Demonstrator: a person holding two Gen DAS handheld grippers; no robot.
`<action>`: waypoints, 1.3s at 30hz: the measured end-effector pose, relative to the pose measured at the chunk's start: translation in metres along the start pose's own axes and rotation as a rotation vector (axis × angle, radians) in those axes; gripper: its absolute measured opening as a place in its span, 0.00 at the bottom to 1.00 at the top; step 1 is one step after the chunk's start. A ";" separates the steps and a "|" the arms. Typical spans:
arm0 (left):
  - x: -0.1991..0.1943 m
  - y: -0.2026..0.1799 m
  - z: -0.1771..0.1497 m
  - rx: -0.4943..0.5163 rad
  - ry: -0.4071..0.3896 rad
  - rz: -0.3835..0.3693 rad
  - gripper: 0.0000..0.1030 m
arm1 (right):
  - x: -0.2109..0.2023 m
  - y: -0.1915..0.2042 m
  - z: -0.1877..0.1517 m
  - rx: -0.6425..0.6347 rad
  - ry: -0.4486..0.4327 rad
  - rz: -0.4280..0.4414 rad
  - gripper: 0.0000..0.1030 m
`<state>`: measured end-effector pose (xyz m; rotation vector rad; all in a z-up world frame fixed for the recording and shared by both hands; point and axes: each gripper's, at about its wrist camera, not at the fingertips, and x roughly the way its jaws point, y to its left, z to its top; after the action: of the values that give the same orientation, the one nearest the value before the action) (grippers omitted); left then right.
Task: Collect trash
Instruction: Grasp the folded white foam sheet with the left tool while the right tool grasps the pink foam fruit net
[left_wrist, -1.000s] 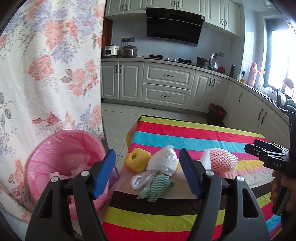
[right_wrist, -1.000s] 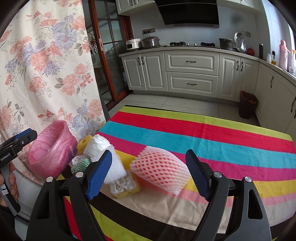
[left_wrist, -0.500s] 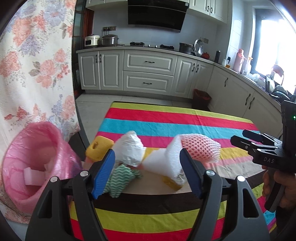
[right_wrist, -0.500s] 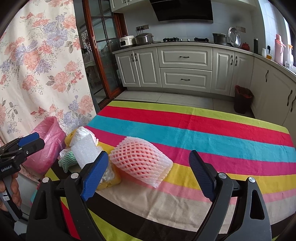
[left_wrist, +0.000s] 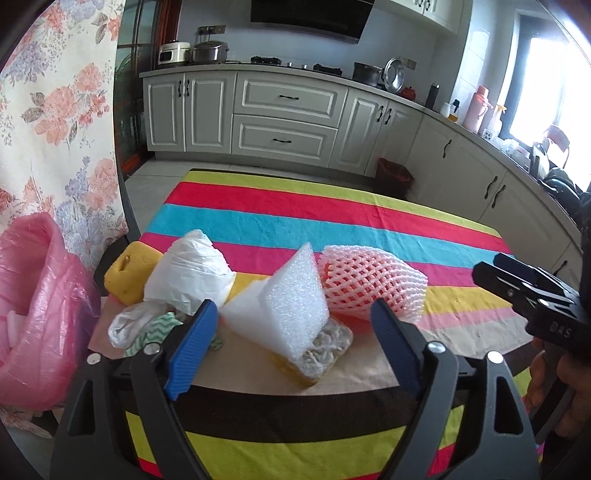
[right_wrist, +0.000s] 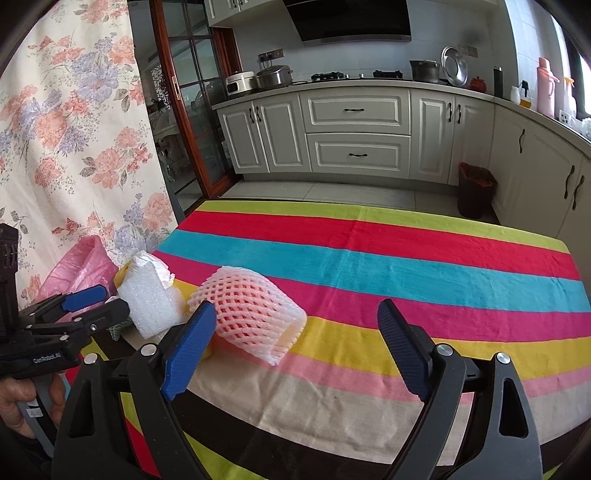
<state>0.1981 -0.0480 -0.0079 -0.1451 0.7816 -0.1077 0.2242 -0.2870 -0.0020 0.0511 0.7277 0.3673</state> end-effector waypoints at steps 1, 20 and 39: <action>0.004 -0.001 0.000 -0.010 0.003 0.005 0.82 | 0.000 -0.002 0.000 0.001 -0.001 -0.001 0.81; 0.061 0.014 0.001 -0.181 0.138 0.083 0.69 | -0.002 -0.008 0.001 -0.003 0.001 -0.003 0.81; -0.002 0.031 -0.004 -0.054 0.050 0.013 0.63 | 0.042 0.035 -0.006 -0.098 0.089 0.027 0.82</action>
<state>0.1952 -0.0177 -0.0142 -0.1893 0.8355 -0.0781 0.2381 -0.2403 -0.0273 -0.0485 0.7968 0.4328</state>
